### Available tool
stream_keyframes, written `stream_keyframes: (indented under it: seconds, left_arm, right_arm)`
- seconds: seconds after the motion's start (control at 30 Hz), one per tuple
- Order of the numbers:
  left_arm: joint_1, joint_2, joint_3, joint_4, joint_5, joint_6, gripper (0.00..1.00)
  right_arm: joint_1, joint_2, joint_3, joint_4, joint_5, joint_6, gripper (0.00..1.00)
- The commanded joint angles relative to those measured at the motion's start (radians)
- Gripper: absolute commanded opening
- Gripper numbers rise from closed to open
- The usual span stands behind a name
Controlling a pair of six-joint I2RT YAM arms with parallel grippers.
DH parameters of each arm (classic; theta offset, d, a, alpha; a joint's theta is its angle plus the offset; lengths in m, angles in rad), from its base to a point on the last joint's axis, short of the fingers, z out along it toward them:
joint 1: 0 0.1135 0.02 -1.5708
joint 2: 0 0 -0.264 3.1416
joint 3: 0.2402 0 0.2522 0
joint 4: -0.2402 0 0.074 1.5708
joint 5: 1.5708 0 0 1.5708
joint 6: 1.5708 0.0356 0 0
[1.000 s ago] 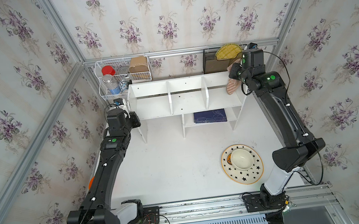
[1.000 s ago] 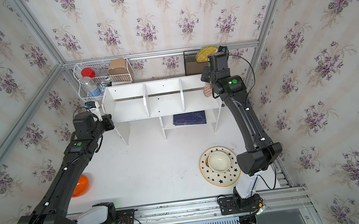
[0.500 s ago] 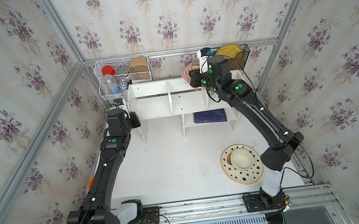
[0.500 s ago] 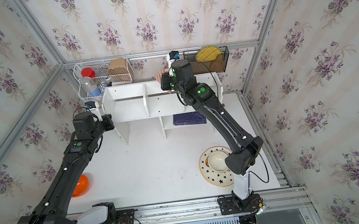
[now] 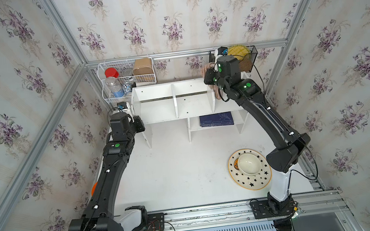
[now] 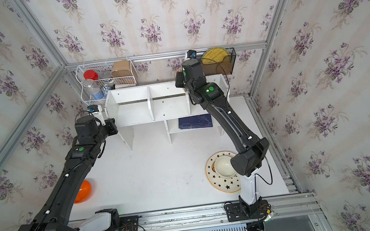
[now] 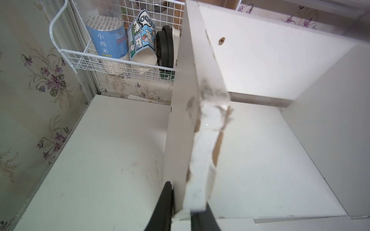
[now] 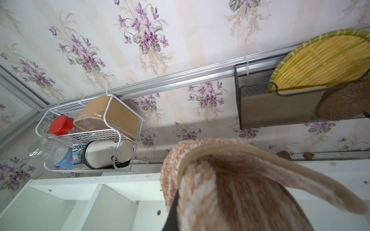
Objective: Wipe the bookshelf clean with a cloth
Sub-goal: Wipe the dust from the shelf.
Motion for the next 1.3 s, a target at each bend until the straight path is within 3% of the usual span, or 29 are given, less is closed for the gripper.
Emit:
stream_keyframes:
  seconds: [0.0,0.13,0.3,0.47,0.73,1.03,1.17,1.27]
  left_arm:
    - [0.002,-0.006,0.002,0.008,0.029,-0.078,0.00]
    - [0.001,-0.007,0.002,0.008,0.027,-0.078,0.00]
    - [0.001,-0.006,0.002,0.010,0.035,-0.082,0.00]
    - [0.001,0.002,0.003,0.010,0.034,-0.084,0.00]
    - [0.002,-0.002,0.002,0.010,0.032,-0.077,0.00]
    - [0.002,0.003,0.000,0.026,0.071,-0.054,0.00]
    - [0.013,0.000,0.001,0.026,0.066,-0.054,0.00]
    - [0.016,0.004,0.002,0.026,0.074,-0.058,0.00]
  right_arm:
    - [0.000,0.025,0.016,0.019,-0.095,0.030,0.00]
    - [0.030,0.051,0.022,0.071,-0.220,0.018,0.00]
    - [0.132,0.061,0.044,0.129,-0.221,-0.048,0.00]
    - [0.147,0.087,0.048,0.138,-0.242,-0.020,0.00]
    - [0.105,0.068,0.049,0.052,0.028,-0.016,0.00]
    - [0.077,0.081,0.050,0.089,-0.143,0.035,0.00]
    - [0.112,0.109,0.066,0.143,-0.236,0.028,0.00]
    - [0.153,0.129,0.121,0.135,-0.237,-0.009,0.00]
